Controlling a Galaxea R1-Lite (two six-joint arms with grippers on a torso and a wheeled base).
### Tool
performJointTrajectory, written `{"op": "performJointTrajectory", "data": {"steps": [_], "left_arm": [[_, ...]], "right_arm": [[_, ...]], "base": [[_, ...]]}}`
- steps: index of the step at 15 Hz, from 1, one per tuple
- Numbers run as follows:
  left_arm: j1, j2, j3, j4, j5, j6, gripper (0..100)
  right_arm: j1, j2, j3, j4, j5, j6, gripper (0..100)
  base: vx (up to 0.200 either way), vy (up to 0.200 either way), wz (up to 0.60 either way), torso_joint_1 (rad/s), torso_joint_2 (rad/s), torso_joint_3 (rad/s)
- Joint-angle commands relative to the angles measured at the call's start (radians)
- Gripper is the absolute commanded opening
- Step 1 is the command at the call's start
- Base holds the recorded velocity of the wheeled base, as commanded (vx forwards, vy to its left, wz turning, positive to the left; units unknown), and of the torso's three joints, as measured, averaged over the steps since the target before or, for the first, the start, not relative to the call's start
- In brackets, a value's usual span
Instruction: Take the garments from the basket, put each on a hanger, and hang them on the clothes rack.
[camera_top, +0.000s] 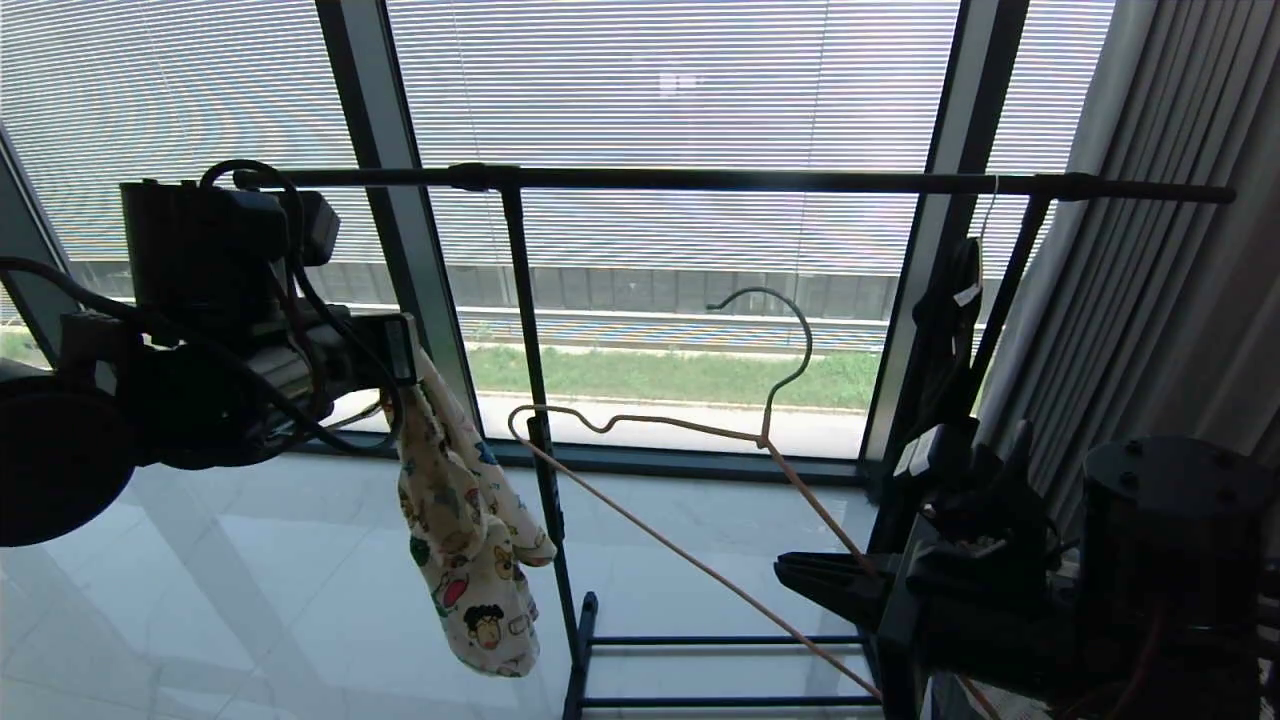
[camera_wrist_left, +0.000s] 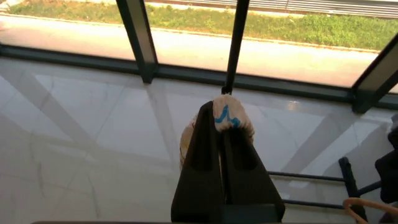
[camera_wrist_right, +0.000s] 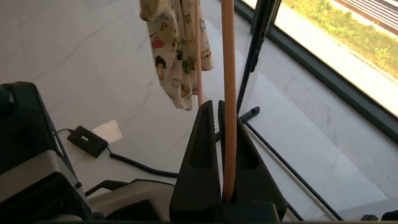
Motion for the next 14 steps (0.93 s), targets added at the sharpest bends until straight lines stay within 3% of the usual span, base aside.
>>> {"op": "performJointTrajectory", "data": {"steps": [1, 5, 14], "left_arm": [[-0.045, 0.103, -0.068, -0.002, 0.032, -0.045, 0], [-0.111, 0.123, -0.091, -0.002, 0.065, -0.085, 0], [-0.125, 0.146, -0.126, -0.008, 0.162, -0.082, 0]], "right_arm": [[0.044, 0.063, -0.041, -0.005, -0.001, 0.015, 0], [0.053, 0.145, -0.107, -0.006, -0.004, 0.018, 0], [-0.005, 0.130, -0.109, -0.055, -0.015, 0.022, 0]], "base": [[0.000, 0.000, 0.00, 0.000, 0.00, 0.000], [0.000, 0.000, 0.00, 0.000, 0.00, 0.000], [0.000, 0.000, 0.00, 0.000, 0.00, 0.000]]}}
